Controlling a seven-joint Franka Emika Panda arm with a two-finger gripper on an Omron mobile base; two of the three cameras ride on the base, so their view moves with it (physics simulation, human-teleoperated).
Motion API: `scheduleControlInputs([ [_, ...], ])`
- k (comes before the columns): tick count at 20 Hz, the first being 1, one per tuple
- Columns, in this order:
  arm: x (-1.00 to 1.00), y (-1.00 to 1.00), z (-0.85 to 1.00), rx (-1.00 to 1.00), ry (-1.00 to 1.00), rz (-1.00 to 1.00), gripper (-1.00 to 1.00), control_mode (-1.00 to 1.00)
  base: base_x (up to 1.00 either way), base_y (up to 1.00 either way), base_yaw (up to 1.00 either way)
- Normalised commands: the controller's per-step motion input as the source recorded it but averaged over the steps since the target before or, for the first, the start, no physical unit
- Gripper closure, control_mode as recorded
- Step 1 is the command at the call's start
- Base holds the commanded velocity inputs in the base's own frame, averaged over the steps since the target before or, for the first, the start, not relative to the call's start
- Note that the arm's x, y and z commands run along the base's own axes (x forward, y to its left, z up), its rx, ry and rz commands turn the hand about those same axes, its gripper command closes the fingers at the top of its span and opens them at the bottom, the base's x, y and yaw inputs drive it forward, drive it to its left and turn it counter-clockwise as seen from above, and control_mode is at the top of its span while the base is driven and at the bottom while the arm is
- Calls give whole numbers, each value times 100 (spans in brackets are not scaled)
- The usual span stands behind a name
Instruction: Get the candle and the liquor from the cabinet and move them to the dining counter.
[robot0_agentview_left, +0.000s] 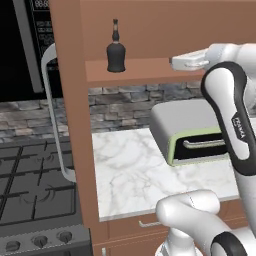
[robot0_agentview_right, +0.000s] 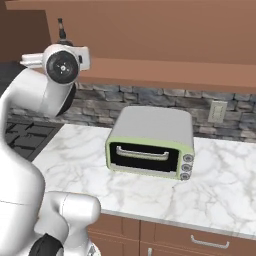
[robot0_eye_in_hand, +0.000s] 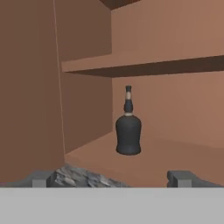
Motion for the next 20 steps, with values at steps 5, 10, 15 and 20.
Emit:
scheduleControlInputs([
  [5,29,17,22,0,-10,0,-100,-100,0,0,0],
  [10,43,6,10,1,-3,0,-100,-100,0,0,0],
  [15,54,0,5,1,5,0,-100,-100,0,0,0],
  [20,47,1,1,0,3,0,-100,-100,0,0,0],
])
